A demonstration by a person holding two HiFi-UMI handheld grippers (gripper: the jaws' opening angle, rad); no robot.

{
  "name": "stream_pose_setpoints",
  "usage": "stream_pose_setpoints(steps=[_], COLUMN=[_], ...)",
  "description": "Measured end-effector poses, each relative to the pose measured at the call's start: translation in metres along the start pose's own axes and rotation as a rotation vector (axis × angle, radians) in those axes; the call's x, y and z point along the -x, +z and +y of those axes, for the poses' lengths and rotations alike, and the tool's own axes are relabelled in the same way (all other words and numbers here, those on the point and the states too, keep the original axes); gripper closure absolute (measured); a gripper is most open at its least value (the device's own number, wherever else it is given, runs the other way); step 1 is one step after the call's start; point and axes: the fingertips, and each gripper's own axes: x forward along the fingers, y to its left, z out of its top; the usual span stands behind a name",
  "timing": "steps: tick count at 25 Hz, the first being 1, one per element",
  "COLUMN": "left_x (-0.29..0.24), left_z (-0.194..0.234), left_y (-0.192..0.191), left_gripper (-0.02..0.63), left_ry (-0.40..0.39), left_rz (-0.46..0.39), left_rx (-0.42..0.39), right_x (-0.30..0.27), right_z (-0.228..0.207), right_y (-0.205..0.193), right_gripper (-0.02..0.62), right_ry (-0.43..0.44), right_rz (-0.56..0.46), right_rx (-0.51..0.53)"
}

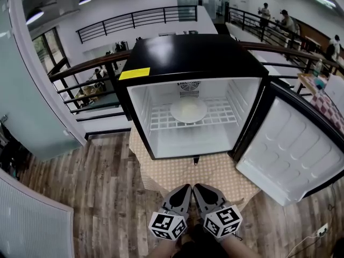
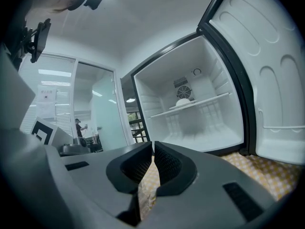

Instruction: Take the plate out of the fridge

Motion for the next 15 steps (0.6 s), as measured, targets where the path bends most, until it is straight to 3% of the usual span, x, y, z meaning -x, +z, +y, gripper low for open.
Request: stream_pose_setpoints(steps=[7, 15], left_x=[-0.026, -0.057], left_z=[0.026, 0.052], left_y=[0.013, 0.027], left_gripper=[0.598, 0.598], left_ry=[0.011, 0.04], left_rz=[0.005, -0.021], left_rx=[-0.038, -0.011], right_x=[-0.037, -0.074], right_z=[-0.015, -0.035], right_y=[0.016, 0.031], right_gripper=[0.558, 0.558], right_ry=[0.023, 0.044], right_rz=[-0.006, -0.002], right_rx=[-0.01, -0.018])
